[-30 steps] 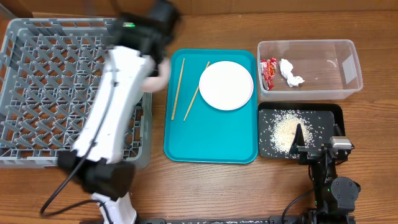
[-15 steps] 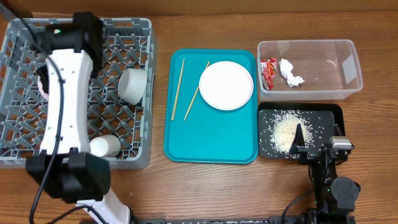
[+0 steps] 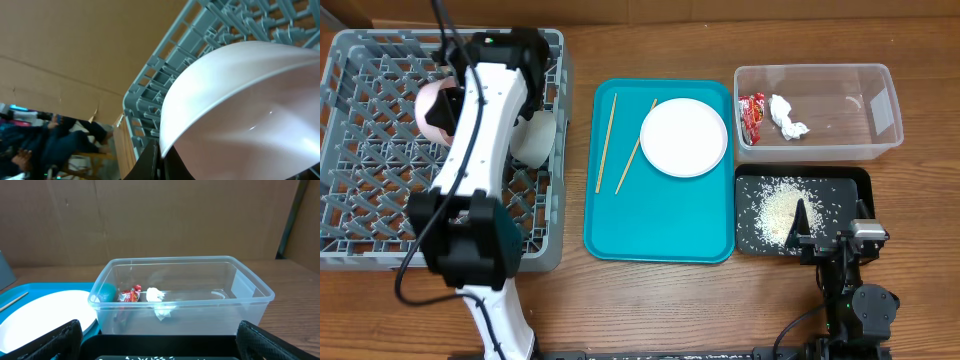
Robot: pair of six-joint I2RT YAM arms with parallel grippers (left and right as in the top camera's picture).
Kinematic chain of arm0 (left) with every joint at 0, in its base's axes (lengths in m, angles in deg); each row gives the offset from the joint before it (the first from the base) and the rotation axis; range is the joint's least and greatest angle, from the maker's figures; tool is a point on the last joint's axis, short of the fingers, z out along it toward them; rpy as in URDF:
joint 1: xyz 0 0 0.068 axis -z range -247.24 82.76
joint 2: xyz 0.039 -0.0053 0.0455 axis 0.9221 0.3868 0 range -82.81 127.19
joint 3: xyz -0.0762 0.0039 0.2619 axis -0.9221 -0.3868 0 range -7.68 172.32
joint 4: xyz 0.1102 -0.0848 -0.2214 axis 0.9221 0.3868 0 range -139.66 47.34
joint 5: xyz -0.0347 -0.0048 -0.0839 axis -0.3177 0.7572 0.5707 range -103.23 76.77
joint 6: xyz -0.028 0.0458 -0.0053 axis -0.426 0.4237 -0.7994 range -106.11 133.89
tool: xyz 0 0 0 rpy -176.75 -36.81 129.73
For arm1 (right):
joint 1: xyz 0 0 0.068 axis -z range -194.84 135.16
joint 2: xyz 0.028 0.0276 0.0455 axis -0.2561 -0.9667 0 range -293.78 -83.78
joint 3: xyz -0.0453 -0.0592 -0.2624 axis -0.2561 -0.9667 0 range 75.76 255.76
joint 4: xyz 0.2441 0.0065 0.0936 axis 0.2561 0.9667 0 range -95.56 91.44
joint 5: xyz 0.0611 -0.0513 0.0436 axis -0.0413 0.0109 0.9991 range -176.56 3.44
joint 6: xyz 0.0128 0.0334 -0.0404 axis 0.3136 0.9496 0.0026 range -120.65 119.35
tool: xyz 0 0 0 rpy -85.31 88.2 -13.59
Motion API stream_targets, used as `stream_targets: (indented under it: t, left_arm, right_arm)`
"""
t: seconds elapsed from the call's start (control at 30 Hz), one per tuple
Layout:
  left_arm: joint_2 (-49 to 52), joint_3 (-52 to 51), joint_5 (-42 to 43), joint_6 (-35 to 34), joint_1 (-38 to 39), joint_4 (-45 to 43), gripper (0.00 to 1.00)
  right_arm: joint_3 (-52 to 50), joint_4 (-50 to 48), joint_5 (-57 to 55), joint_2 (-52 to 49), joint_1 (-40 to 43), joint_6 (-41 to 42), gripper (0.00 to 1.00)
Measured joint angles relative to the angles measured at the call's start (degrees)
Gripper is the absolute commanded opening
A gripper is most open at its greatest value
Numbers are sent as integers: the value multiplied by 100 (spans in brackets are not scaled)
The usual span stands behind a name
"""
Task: Sort waste into correct bins and load items into the dishwasher
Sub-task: 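Carry the pink bowl to the rack and set it beside the grey bowl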
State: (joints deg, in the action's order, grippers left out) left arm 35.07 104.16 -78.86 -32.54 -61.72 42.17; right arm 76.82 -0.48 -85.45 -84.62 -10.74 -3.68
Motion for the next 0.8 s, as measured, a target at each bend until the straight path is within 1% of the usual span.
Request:
stream_targets:
  t: [0.2,0.4,0.57,0.8]
  left_arm:
    - [643,-20,-192,-17,188,-122,4]
    - [695,-28,-195,-20,490,-109,4]
    - [704,-254,-317,-138,706,-98,4]
    - [750,-354,-494,-284,610,-28,4]
  right_arm:
    - [0,4,2,0,0,2,100]
    - [0,2,0,0,0,2,100]
    - [0,0,2,0,0,2,100]
    - [0,0,-2,0,0,2,100]
